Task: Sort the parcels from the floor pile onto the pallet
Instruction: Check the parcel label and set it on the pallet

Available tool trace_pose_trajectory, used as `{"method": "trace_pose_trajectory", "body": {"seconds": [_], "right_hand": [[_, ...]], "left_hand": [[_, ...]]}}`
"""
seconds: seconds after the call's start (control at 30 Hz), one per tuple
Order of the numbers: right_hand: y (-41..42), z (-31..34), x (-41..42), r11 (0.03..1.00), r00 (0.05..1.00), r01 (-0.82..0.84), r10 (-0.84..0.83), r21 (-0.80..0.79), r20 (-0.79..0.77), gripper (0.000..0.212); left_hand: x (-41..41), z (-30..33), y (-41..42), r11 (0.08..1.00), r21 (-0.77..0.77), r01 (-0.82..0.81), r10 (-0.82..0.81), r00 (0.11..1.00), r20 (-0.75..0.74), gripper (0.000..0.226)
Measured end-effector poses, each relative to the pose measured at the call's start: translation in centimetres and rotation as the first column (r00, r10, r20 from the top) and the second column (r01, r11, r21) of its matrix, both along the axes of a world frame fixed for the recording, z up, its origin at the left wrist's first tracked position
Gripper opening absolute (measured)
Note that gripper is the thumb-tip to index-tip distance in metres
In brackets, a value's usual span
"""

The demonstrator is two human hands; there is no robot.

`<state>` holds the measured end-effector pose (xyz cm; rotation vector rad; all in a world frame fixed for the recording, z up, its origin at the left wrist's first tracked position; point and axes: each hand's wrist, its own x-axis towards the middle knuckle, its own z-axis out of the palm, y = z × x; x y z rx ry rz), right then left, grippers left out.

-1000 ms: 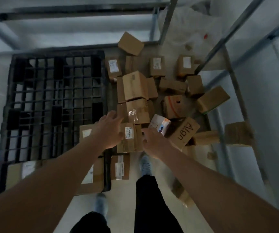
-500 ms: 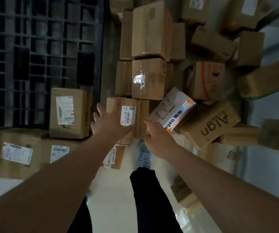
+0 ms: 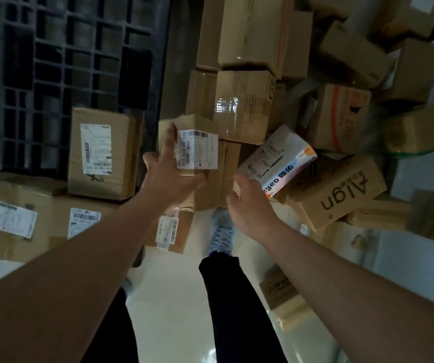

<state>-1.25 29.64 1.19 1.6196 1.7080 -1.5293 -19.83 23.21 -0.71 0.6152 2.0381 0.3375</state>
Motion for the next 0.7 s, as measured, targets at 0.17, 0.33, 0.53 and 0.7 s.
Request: {"method": "trace_pose_trajectory", "body": {"seconds": [0.17,0.33,0.53,0.7], "right_hand": [[0.1,2.7,-3.1,0.985,0.983,0.172,-0.170,0.019,-0.070,0.012],[-2.2,6.3,-7.3,0.961,0.952,0.229,-0.255,-0.156,-0.169,0.041],[-7.0,10.6,-13.4,0.866,0.837,0.375,-0.470,-0.331,-0.282,0.031],[-10.1,13.3,-18.1,0.856,0.801,0.411,-0.503,-0.314,-0.325,0.043]], "left_hand": [[-4.5,4.5,-1.1,0.989,0.057,-0.137,0.125,0.975,0.182,0.110],[-8.0,8.5,-3.5,0.940,0.153,-0.304,0.217,0.883,0.417,0.081],[-11.4,12.3,-7.5,0.926,0.157,-0.343,0.210,0.814,0.541,0.069],[-15.8,15.0,-10.3,0.928,0.184,-0.324,0.182,0.825,0.535,0.053]]}}
